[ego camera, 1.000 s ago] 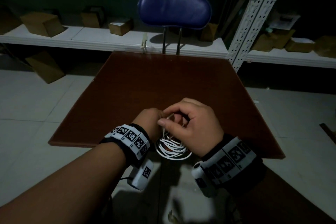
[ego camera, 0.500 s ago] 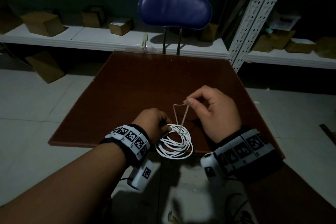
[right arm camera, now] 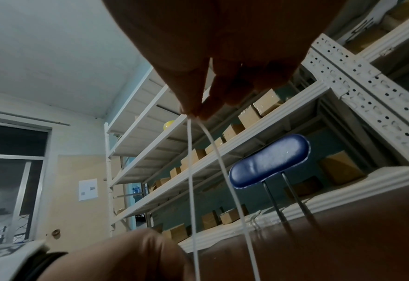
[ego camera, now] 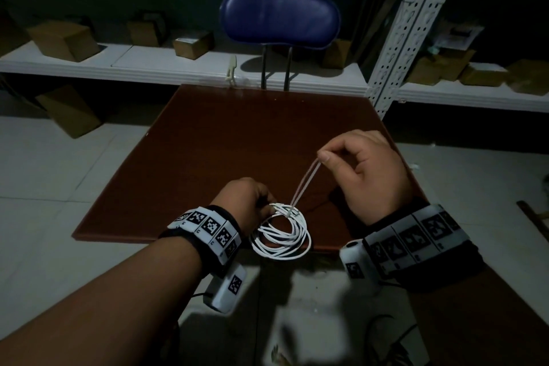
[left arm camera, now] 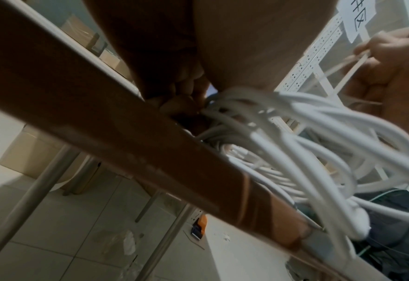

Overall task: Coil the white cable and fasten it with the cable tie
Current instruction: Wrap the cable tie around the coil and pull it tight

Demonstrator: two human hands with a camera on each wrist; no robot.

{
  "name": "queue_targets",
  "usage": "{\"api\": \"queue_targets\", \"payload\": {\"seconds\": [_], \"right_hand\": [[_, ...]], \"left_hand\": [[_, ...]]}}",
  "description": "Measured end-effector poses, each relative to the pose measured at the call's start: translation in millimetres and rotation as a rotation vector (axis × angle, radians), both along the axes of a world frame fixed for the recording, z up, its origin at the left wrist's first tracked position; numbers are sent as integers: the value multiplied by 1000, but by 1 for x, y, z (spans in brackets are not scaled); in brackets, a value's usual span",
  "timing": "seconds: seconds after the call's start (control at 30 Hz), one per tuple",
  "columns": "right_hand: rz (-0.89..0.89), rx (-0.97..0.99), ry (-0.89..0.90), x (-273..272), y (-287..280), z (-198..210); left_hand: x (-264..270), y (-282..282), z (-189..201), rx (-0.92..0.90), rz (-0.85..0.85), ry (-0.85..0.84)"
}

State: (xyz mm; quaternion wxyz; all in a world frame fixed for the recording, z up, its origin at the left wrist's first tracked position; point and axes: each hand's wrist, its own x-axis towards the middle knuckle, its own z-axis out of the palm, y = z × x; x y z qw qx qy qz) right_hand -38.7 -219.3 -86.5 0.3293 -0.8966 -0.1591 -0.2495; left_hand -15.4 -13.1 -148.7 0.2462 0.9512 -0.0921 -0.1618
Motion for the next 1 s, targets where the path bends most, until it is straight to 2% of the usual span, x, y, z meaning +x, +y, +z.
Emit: {"api": "queue_targets", "payload": {"seconds": [0.1,0.2,0.33,0.43,0.53,0.63,0.73,0.9,1.0], "right_hand": [[-25,43,-35,-4,-4,4],[-30,84,-27,-7,-5,5],[0,115,2,-7,-8,6],[4,147,63,-5,-7,2],[-11,168,89,-3,-2,-2],[-51,188,79,-3,3,-5],[-82,191,82,-3,8,-9],[-29,377,233,3,18,-17],[-16,373,254,6,20,-17]], "left_hand": [[1,-1,3,77,-36,63],[2,0,1,74,-33,-27],[5,-2,2,142,-63,60],[3,-2,-4,158,-61,-80],[0,-2,-7,202,-90,-61],[-4,3,-16,135,-107,-184],[-6,4,-21,108,-112,-215],[-8,5,-25,82,-112,-303],[-11,2,-22,126,-149,-309]]}}
